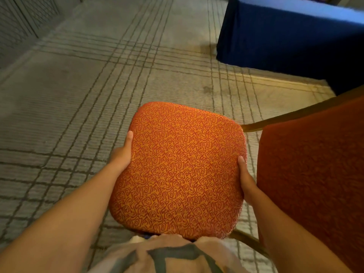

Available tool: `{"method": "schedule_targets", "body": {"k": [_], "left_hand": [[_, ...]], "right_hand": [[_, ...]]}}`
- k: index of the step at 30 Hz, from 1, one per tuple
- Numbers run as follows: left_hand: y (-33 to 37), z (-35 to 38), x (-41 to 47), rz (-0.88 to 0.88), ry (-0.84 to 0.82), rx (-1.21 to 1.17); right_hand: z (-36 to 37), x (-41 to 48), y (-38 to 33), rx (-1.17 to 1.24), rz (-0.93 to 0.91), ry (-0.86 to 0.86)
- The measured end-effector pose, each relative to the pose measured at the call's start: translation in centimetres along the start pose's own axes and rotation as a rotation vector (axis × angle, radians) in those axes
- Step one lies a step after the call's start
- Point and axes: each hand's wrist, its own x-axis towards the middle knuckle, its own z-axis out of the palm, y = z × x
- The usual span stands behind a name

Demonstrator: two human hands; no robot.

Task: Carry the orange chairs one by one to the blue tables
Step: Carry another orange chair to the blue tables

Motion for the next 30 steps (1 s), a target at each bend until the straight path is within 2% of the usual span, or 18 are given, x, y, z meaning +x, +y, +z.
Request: {"method": "schedule_targets", "body": {"k": [6, 13, 21, 30], "left_hand": [[11.2, -2.8, 10.1, 0.055, 0.02, 0.012], [19.0, -0.5, 23.0, 0.001, -0.007, 0.049], [34.9, -1.1, 38.2, -0.008, -0.036, 0.026], [43.3, -3.1, 51.8, -0.092, 0.024, 0.025]], "right_hand": [[4.6, 7.2, -10.8, 0.027, -0.042, 0.035], [7.9, 20.9, -18.9, 0.034, 0.009, 0.027], [12.8, 35.3, -36.0, 0.007, 0.019, -0.002], [20.6, 47.6, -46.6, -0.031, 0.033, -0.053]]}}
